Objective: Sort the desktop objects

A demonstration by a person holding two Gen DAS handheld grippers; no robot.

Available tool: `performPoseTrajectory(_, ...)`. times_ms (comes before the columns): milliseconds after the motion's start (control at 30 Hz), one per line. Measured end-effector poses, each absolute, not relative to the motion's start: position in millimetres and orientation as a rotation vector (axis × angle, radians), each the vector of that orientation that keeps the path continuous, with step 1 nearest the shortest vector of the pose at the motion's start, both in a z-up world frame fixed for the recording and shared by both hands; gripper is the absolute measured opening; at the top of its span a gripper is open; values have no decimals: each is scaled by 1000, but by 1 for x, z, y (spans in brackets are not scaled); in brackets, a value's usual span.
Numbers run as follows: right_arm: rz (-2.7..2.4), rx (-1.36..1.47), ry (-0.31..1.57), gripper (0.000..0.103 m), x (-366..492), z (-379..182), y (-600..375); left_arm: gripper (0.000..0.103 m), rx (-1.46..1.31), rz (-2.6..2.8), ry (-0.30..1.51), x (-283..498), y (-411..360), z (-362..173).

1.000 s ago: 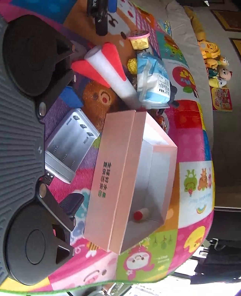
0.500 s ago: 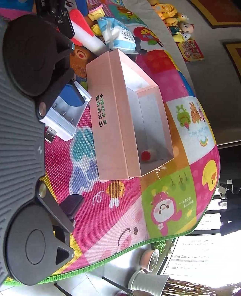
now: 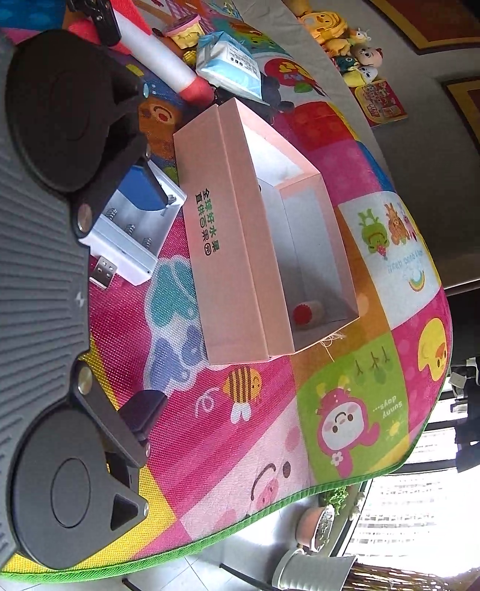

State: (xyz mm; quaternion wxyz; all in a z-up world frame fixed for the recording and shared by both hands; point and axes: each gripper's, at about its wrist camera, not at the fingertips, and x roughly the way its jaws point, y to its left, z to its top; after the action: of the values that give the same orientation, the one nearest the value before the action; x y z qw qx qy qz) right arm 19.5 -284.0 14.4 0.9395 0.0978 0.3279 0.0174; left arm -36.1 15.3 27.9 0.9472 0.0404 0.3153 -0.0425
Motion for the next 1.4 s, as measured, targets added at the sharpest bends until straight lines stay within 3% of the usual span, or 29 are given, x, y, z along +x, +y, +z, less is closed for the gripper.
performPoseTrajectory(200,29,185,675,103,20,14,-282,93,-36,51,557,-6,60,49)
performPoseTrajectory(333,27,179,677,103,20,14,-281,95,2,100,588,43,73,39)
performPoseTrajectory(433,27,182,676,103,20,15,-282,87,-13,102,630,67,80,26)
performPoseTrajectory(500,28,186,676,103,20,14,-282,63,-37,110,666,77,85,18)
performPoseTrajectory(533,28,186,676,103,20,14,-282,61,-49,119,677,78,88,15)
performPoseTrajectory(700,31,190,674,103,20,14,-282,60,-17,108,653,53,86,32)
performPoseTrajectory(967,40,214,665,103,20,14,-286,61,269,-51,582,-20,27,83)
performPoseTrajectory(1400,50,243,654,103,17,15,-290,62,322,-206,743,-55,-12,35)
